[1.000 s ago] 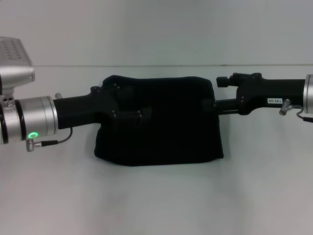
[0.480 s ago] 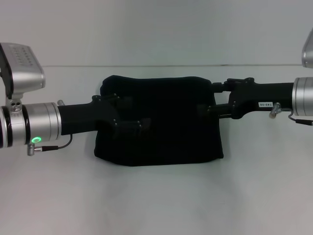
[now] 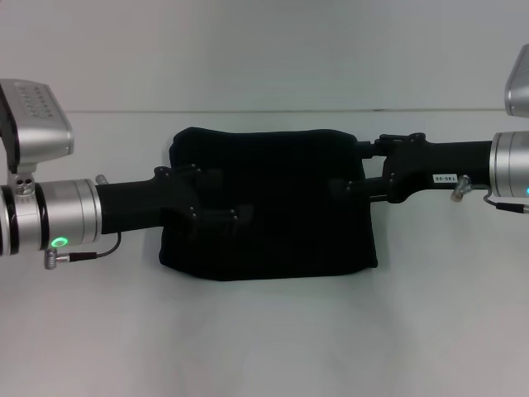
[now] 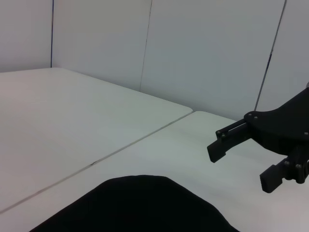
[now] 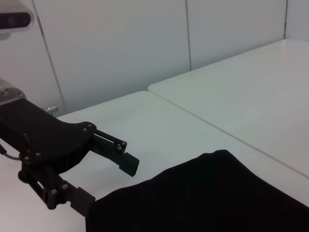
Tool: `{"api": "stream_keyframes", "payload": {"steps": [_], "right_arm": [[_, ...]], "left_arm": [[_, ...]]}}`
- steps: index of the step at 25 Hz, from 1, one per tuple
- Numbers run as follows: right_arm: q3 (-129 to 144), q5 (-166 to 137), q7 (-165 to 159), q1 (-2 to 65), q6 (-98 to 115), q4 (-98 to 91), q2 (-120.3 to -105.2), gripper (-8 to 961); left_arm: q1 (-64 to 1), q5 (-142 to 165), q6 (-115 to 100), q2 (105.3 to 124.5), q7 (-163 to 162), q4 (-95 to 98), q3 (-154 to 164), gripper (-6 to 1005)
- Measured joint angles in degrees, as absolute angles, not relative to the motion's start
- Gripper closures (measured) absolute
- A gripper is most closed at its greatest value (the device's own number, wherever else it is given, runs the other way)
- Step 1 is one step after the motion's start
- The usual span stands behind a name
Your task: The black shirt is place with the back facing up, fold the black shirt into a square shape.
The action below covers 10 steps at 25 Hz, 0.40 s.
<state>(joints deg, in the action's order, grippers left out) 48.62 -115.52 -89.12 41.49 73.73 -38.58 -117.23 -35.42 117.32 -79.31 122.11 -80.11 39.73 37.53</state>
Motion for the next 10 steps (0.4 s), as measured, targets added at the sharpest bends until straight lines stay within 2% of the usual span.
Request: {"api": "stream_keyframes", "payload": {"steps": [10], "right_arm": [[48.6, -115.4, -89.9, 41.4, 73.8, -38.6, -117.36, 38]], "left_arm": [[-34.9, 117.8, -82.4, 121.89, -82.1, 41.2, 36.5, 134]]}}
